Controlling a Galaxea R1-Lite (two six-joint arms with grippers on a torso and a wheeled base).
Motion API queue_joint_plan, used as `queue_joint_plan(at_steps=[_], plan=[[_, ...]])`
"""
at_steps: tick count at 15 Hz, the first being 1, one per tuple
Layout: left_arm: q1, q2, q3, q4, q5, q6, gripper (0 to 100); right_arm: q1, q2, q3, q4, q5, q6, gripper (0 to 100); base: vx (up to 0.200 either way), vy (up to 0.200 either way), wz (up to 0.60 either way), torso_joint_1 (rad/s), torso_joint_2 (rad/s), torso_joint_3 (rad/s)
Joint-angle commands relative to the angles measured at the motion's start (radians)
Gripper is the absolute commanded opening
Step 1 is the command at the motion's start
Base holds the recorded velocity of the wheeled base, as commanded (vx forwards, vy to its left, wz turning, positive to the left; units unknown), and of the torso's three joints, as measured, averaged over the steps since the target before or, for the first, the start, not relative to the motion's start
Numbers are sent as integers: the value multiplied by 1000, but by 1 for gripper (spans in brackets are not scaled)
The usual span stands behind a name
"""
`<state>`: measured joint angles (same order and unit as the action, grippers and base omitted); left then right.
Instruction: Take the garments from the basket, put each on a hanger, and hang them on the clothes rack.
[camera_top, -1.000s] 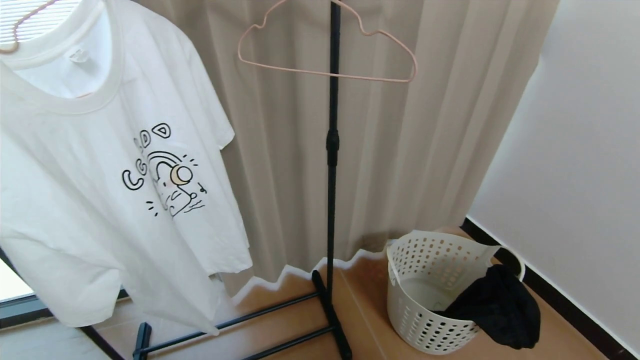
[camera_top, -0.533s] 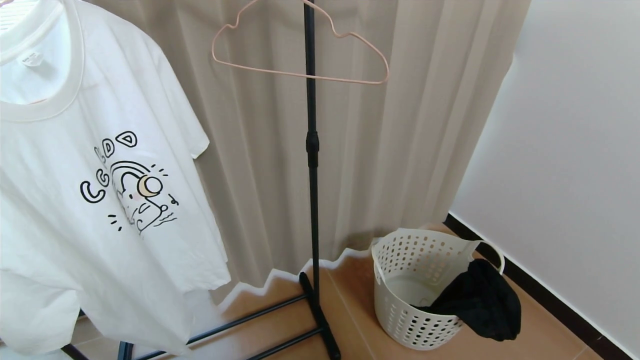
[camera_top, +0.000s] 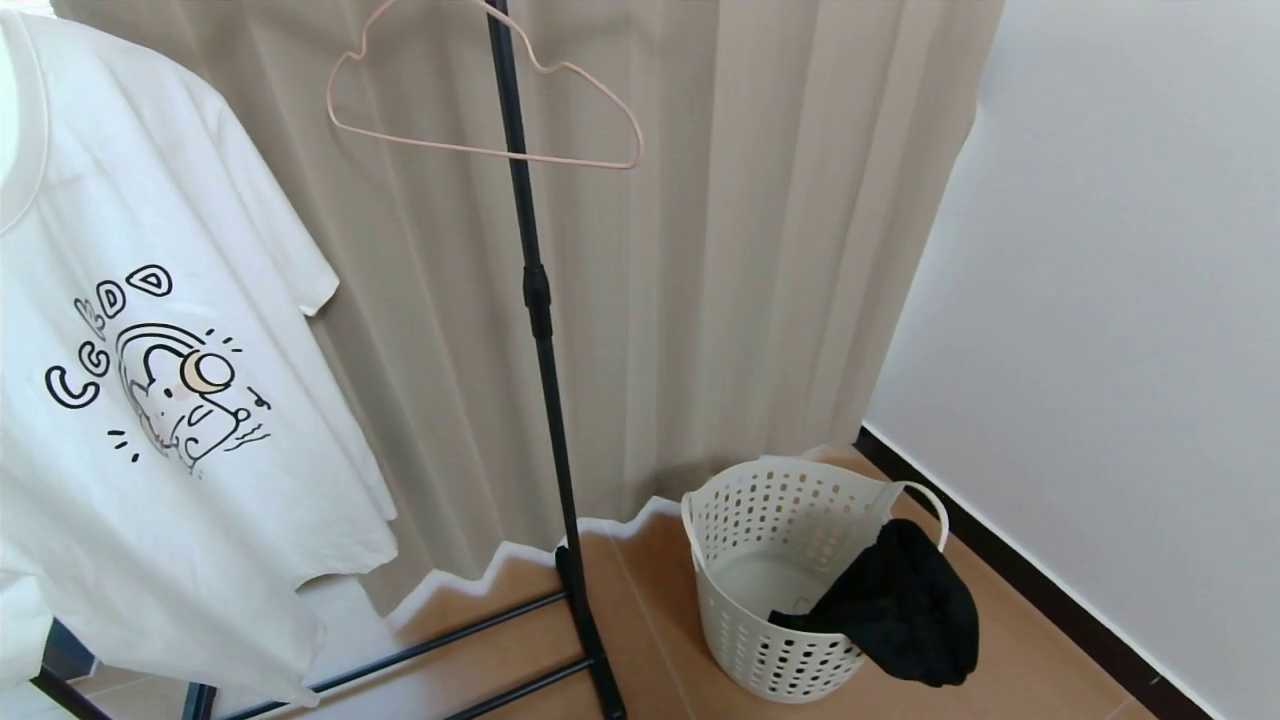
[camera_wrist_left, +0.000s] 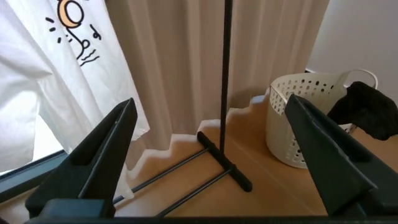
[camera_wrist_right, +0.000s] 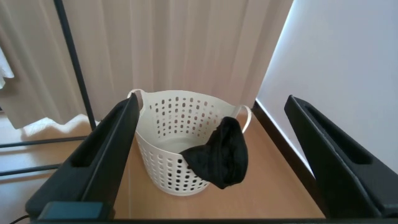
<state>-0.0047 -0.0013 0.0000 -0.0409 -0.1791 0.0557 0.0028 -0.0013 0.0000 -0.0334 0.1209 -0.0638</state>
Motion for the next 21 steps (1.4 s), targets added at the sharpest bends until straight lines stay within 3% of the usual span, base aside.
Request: queue_joint_plan(at_steps=[1, 11, 21], plan=[[0, 1, 0, -1, 0, -1, 100, 0, 1, 0, 0, 0, -1, 100, 0, -200, 0, 2, 12, 7], [0, 1, 0, -1, 1, -2, 100, 0, 1, 0, 0, 0, -1, 100, 0, -200, 0, 4, 3, 0], [0, 1, 0, -1, 3, -2, 100, 0, 1, 0, -2, -1, -1, 100, 0, 0, 0, 0, 0, 0]])
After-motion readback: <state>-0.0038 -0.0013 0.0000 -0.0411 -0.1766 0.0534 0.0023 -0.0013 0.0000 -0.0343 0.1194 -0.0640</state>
